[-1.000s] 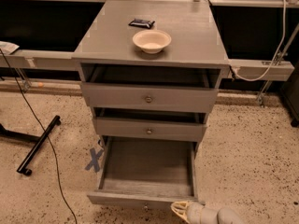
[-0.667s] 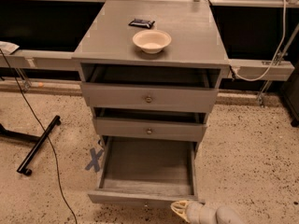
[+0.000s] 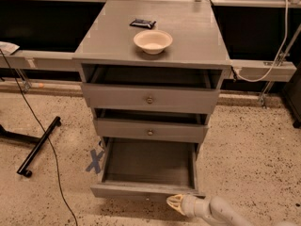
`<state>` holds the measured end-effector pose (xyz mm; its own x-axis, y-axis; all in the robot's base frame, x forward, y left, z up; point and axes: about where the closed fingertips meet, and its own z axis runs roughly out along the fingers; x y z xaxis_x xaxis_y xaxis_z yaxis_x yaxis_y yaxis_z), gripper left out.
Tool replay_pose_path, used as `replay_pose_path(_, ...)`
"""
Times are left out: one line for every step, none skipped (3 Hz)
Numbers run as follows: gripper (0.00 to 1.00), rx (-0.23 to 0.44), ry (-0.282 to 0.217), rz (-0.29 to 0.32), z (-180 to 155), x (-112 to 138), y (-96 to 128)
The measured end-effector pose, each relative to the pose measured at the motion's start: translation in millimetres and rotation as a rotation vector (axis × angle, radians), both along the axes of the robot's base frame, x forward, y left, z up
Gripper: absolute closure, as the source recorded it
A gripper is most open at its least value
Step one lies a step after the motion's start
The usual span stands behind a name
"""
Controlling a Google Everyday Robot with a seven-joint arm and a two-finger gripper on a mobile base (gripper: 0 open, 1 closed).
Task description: Close bottom drawer
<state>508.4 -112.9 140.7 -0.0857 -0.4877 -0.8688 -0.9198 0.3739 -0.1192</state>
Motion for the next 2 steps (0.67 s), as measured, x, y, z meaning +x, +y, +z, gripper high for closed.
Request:
replay_pose_path(1.0,0.013,-0.013,0.048,4.8,33.9,25.2)
replay_pose_path(1.0,0.021,-0.024,0.07,10.2,53.4,37.7)
